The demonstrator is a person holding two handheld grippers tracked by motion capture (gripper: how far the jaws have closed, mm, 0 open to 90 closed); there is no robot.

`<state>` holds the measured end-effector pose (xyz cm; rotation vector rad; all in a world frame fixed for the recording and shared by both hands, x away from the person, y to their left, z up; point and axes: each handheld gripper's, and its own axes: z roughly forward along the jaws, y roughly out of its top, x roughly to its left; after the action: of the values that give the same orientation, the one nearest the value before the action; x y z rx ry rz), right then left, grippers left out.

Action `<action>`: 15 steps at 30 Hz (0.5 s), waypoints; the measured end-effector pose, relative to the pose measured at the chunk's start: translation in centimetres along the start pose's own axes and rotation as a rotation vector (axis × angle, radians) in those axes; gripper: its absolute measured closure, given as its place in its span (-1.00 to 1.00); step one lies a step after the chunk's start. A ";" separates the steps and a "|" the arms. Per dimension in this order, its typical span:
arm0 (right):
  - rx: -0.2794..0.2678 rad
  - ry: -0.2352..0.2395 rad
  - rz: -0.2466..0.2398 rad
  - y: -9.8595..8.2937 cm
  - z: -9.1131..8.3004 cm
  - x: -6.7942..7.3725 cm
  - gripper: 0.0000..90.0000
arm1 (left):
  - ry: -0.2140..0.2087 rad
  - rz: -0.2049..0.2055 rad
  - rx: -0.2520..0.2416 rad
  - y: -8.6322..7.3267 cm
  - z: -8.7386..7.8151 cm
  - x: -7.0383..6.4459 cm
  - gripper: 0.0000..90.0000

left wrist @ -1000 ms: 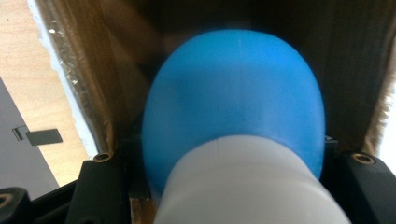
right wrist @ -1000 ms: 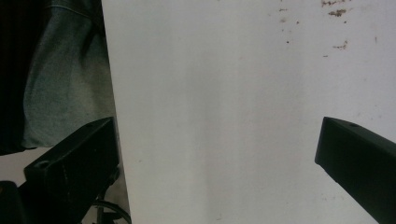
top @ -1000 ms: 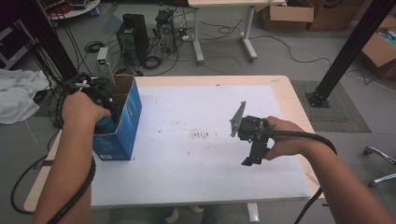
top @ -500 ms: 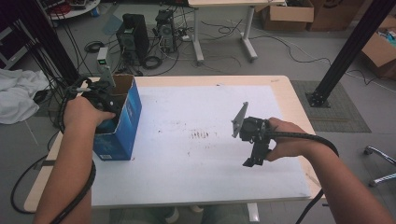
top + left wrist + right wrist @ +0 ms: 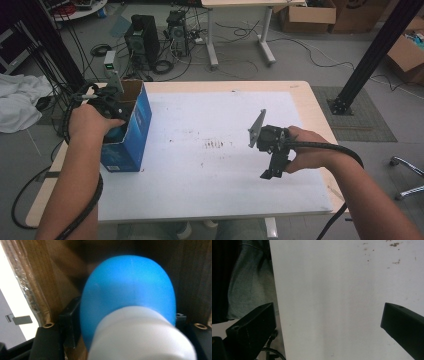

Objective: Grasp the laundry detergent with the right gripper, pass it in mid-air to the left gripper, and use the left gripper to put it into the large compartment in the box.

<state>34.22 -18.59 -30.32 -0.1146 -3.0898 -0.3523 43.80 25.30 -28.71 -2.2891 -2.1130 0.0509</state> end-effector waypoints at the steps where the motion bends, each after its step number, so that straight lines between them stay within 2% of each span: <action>1: 0.000 0.001 0.000 0.0 0.0 0.0 -1.00 | 0.004 -0.001 -0.001 0.0 0.0 -0.1 -0.30; 6: 0.006 0.005 0.000 0.0 0.2 0.1 -1.00 | 0.011 0.005 -0.001 0.0 -0.6 -0.3 -0.30; 14: 0.001 0.006 -0.002 0.1 0.2 0.0 -1.00 | 0.010 0.021 -0.020 -0.2 -2.0 -0.3 -0.31; 15: 0.000 0.006 -0.003 0.2 0.2 0.1 -1.00 | 0.005 0.025 -0.035 -0.3 -2.3 -0.4 -0.31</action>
<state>34.18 -18.37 -30.45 -0.1085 -3.0842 -0.3520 43.57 24.93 -26.42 -2.3326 -2.0994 0.0091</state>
